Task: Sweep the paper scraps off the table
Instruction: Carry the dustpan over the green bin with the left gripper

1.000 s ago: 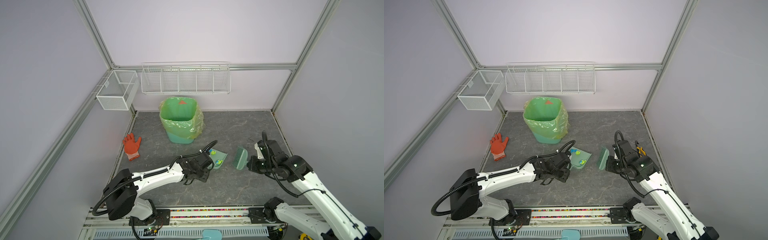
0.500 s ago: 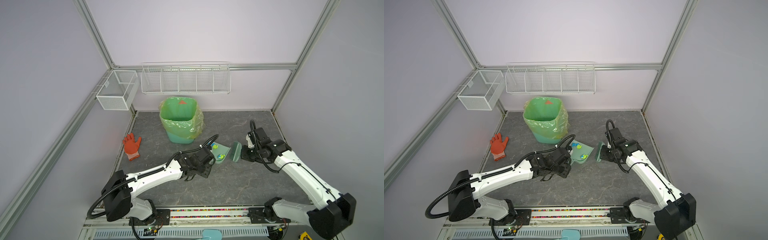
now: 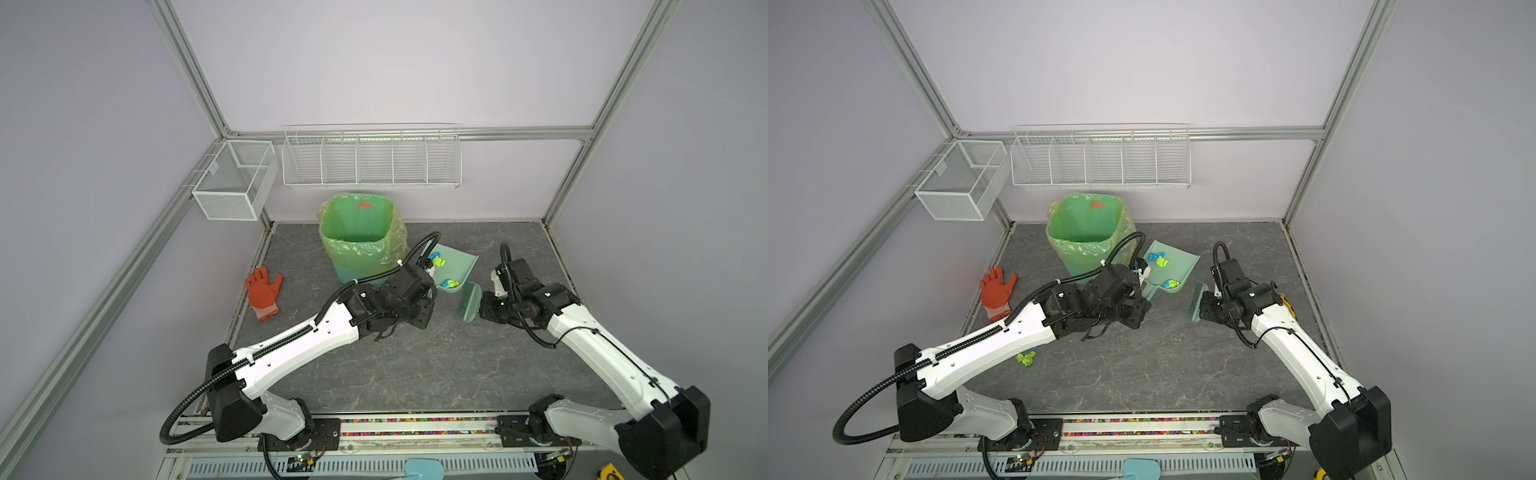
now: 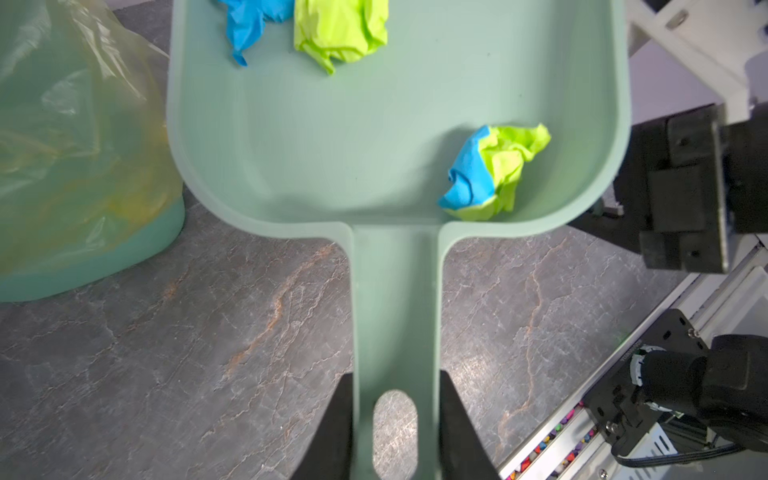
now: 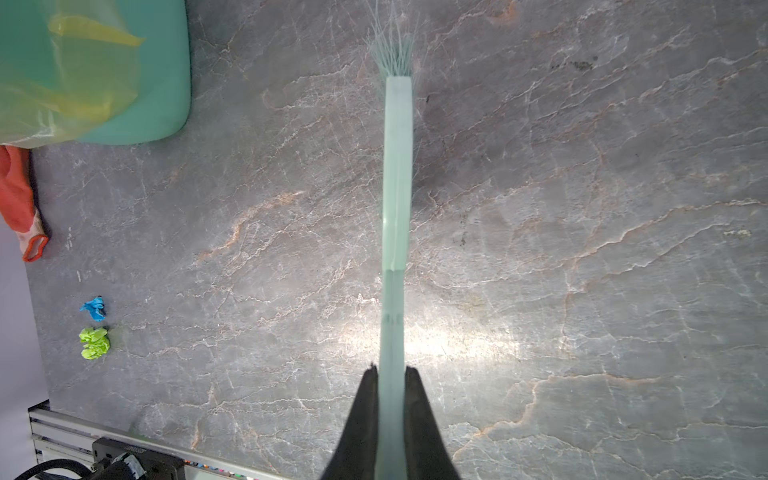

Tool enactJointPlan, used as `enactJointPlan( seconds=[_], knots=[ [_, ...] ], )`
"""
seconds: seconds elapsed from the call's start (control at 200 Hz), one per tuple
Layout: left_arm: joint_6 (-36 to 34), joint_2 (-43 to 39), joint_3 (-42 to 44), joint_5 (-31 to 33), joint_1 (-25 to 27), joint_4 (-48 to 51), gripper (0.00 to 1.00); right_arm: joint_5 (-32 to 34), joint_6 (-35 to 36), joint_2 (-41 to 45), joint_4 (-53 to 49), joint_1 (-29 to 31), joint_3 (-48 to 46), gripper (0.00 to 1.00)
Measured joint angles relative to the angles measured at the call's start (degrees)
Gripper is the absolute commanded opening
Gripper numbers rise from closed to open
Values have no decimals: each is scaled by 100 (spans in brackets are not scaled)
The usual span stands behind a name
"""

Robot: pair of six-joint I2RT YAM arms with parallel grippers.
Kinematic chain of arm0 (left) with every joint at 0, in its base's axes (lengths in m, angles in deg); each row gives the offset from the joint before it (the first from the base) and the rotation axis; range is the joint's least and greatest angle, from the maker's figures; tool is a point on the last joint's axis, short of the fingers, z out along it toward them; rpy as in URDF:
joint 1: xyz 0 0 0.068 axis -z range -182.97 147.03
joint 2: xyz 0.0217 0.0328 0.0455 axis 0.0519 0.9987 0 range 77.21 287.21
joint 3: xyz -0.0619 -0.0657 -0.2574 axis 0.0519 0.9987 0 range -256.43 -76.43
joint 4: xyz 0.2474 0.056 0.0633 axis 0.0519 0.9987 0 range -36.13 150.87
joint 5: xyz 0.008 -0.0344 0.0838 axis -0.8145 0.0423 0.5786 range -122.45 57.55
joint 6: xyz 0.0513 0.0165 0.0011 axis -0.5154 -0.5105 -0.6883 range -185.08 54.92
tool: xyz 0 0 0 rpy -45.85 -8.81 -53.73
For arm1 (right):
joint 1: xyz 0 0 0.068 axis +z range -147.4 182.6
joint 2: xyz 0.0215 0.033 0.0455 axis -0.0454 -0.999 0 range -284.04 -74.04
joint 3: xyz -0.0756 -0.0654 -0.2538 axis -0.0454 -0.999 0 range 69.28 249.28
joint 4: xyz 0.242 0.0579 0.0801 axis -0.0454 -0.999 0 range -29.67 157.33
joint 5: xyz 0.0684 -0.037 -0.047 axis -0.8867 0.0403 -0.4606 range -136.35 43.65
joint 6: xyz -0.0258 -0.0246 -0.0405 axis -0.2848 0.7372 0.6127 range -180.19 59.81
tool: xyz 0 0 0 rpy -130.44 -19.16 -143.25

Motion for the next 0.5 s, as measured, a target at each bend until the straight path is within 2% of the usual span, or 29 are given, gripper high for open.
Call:
enactJointPlan(
  seconds=[0.5],
  knots=[
    [-166, 192, -1123, 7, -437, 516, 0, 111, 63, -31, 105, -22, -103, 7]
  ],
)
